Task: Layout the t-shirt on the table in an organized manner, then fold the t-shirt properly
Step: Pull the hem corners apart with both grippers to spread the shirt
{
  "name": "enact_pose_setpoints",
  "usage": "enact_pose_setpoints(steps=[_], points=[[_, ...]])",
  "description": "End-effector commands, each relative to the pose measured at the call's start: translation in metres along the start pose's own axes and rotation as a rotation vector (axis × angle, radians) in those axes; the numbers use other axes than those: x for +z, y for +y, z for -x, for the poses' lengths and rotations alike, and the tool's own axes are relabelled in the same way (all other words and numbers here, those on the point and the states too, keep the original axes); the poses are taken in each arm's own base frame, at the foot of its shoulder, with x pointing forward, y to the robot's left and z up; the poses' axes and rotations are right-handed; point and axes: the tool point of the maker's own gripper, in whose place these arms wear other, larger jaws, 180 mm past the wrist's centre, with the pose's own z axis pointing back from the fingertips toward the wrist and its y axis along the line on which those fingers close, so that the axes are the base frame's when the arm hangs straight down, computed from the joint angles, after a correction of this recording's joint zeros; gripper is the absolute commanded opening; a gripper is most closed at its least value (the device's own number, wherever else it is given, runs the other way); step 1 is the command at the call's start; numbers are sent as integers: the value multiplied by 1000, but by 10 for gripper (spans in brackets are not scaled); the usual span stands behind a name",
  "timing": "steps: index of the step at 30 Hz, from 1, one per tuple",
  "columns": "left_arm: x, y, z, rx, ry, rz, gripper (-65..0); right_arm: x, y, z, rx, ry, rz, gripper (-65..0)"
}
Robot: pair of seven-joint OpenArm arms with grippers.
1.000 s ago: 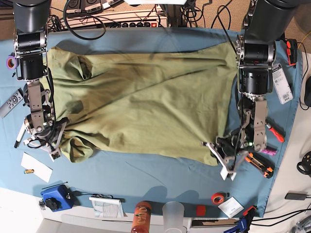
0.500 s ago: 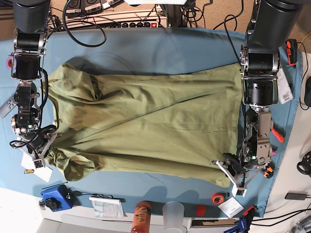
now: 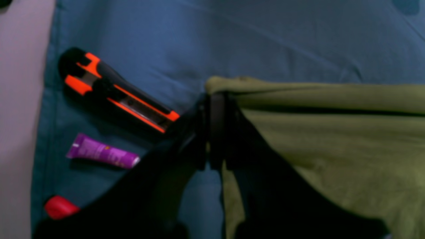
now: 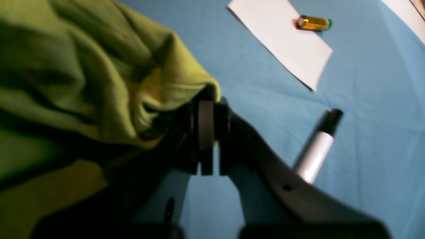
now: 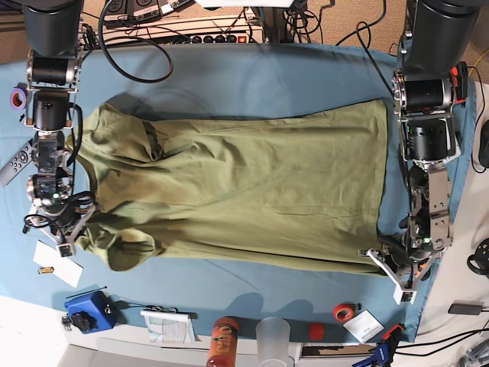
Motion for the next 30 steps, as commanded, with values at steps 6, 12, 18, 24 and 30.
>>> enact_pose_setpoints(steps=[6, 12, 18, 24, 30], points=[[7, 5, -38, 0, -114, -17, -650, 1, -2, -51, -6, -138, 28, -650], [8, 5, -47, -1, -156, -17, -650, 1, -5, -65, -13, -184, 68, -650], [8, -5, -49, -42, -171, 35, -399, 2, -6, -66, -9, -191, 72, -602], [9, 2, -52, -10, -162, -2, -328, 4, -14, -78, 2, -213, 97, -489], [9, -5, -37, 17, -58, 39, -339, 10, -30, -81, -16, -170, 165, -489]])
